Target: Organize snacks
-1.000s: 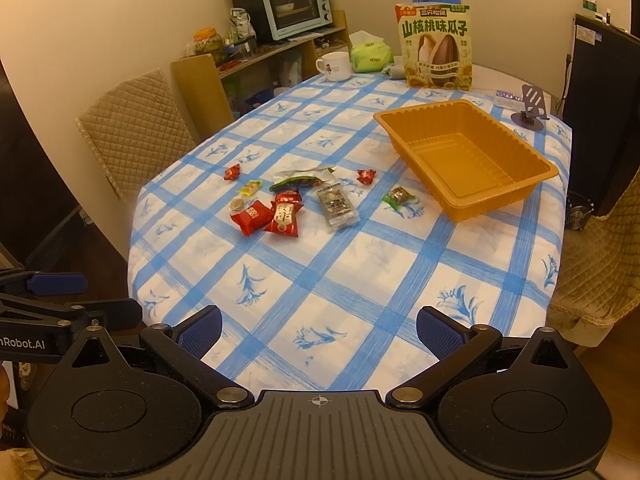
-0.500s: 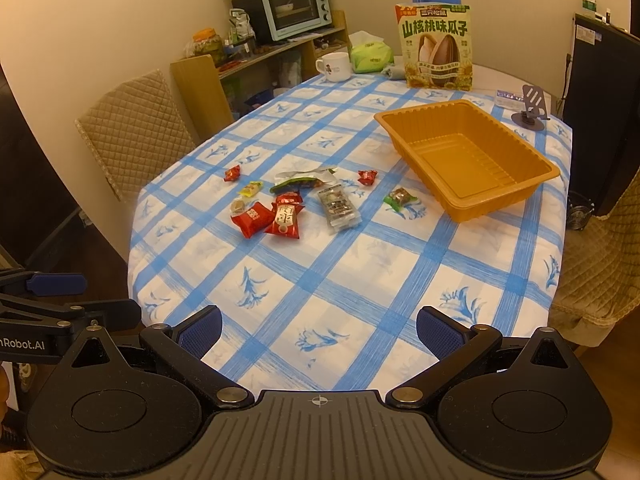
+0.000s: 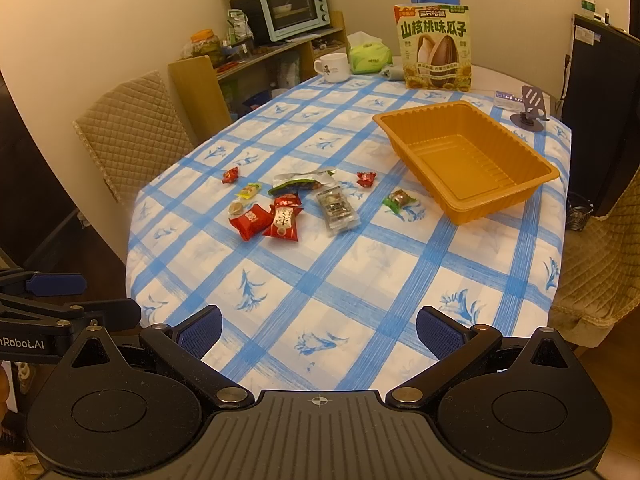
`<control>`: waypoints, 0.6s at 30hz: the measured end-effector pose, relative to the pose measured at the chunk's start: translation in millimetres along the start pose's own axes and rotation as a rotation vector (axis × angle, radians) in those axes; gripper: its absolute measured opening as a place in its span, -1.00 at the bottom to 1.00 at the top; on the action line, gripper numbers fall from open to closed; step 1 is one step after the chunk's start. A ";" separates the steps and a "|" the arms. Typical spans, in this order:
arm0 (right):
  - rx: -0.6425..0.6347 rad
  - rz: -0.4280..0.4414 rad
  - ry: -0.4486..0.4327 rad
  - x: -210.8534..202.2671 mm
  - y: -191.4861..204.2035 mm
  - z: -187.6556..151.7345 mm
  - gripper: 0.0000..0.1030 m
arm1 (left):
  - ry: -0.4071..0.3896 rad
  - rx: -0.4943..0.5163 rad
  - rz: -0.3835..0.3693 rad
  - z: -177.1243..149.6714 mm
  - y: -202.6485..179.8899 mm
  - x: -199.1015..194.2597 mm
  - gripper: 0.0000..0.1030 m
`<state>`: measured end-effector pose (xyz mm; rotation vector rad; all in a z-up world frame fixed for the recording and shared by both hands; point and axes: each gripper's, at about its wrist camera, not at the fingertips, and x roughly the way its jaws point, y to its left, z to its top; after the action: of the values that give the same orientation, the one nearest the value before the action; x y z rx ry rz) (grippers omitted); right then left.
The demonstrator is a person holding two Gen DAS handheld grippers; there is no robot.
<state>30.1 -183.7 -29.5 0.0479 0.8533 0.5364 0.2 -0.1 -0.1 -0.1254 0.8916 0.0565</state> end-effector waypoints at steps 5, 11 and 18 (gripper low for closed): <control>0.000 -0.001 0.000 1.0 -0.2 0.9 1.00 | 0.000 0.000 0.000 0.0 0.0 0.1 0.82; 0.001 -0.001 0.000 2.5 -0.4 2.3 1.00 | 0.000 0.000 0.000 0.0 0.0 0.0 0.82; 0.001 -0.001 0.000 4.9 0.2 3.5 1.00 | 0.000 0.000 0.000 0.0 0.0 0.0 0.82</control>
<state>35.1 -180.6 -30.5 0.0481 0.8532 0.5353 0.1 0.0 0.0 -0.1254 0.8910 0.0563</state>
